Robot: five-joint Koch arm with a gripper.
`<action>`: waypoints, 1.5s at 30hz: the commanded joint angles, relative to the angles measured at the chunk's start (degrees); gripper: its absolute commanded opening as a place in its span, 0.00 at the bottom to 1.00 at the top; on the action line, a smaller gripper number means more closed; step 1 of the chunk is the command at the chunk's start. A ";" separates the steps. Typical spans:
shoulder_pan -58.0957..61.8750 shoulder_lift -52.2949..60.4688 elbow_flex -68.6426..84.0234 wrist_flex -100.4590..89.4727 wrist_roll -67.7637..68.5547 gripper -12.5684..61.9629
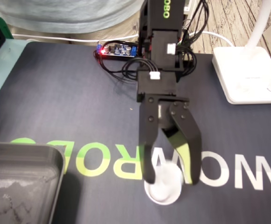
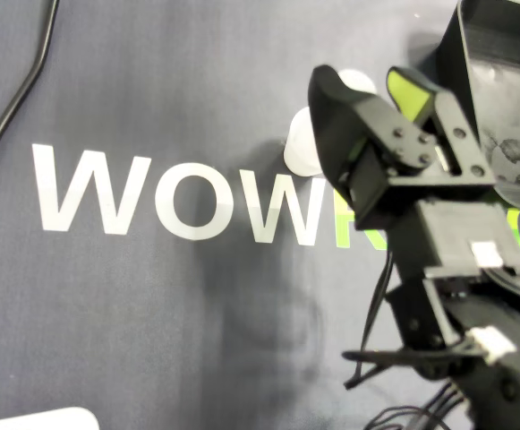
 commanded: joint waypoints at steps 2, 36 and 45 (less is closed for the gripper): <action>0.53 2.90 -0.62 -0.79 0.00 0.55; 4.83 31.03 -1.58 44.47 86.22 0.55; 6.33 34.45 15.64 37.71 86.22 0.57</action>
